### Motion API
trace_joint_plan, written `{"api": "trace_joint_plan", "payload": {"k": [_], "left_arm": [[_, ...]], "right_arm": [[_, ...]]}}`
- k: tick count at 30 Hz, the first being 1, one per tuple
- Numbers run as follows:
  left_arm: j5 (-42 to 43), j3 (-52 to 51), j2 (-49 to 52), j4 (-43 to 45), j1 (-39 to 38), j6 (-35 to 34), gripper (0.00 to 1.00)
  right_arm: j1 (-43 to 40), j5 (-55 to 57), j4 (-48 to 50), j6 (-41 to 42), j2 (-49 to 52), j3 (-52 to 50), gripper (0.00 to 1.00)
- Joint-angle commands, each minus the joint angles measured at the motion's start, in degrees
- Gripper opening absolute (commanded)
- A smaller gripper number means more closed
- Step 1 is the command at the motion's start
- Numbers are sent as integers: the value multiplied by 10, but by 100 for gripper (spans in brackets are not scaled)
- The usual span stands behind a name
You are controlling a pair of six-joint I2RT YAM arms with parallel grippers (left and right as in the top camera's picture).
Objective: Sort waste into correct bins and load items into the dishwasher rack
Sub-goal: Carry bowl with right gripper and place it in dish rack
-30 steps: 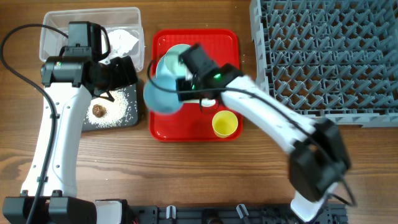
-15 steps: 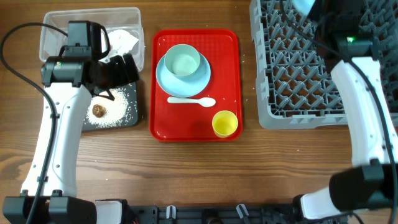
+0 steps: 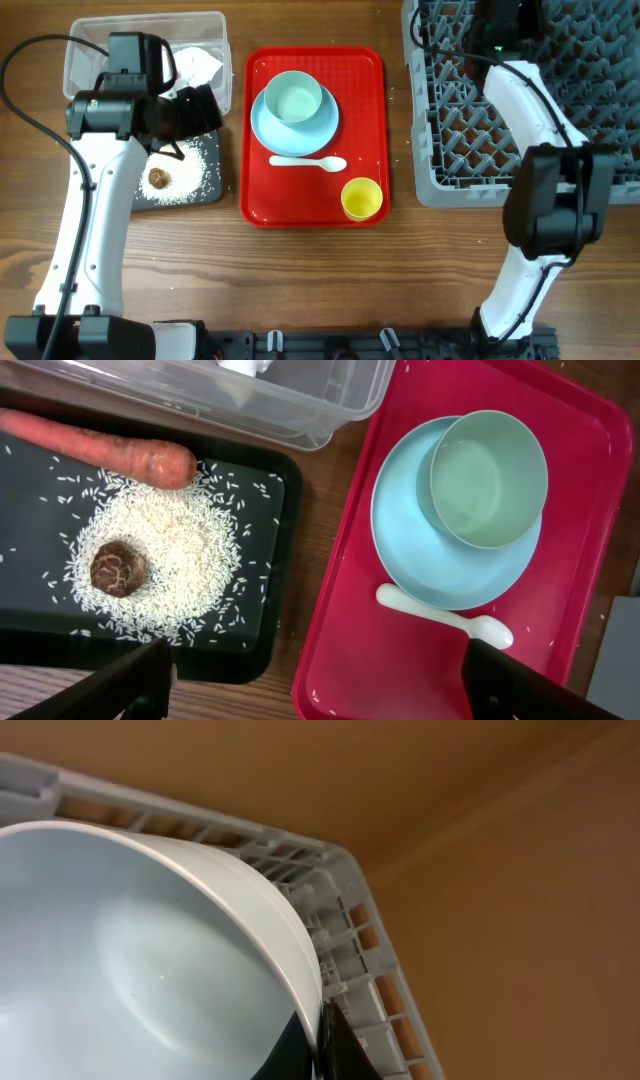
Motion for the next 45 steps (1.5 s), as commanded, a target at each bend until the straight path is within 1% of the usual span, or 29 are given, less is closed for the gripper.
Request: {"api": "trace_joint_plan", "payload": {"k": [1,3,7,16,20,30,36,40,45], "left_arm": [[-6,-2,1,2,3,-1,91],[-6,-2,1,3,3,-1,92],[6,-2,1,3,3,-1,90],[5,-2,1,3,3,-1,91],[5,-2,1,3,3,-1,91],[5,-2,1,3,3,-1,91],[5,-2,1,3,3,-1,92],[5,-2,1,3,3,-1,94],[5,-2,1,3,3,-1,94]], "right_arm": [[5,21,5,-23,14,2,4],[9,19,3,-23,18,2,4],[22,-19,-20,-22,19,2,4],[23,-14,-14,-23,21,2,4],[23,24,30,-27,39,2,4],[24,36,17,-27,59,2,4],[23,35,71,-24,59,2,4],[23,30,59,-26,65,2,4],[30,13,-7,-25,65,2,4]]}}
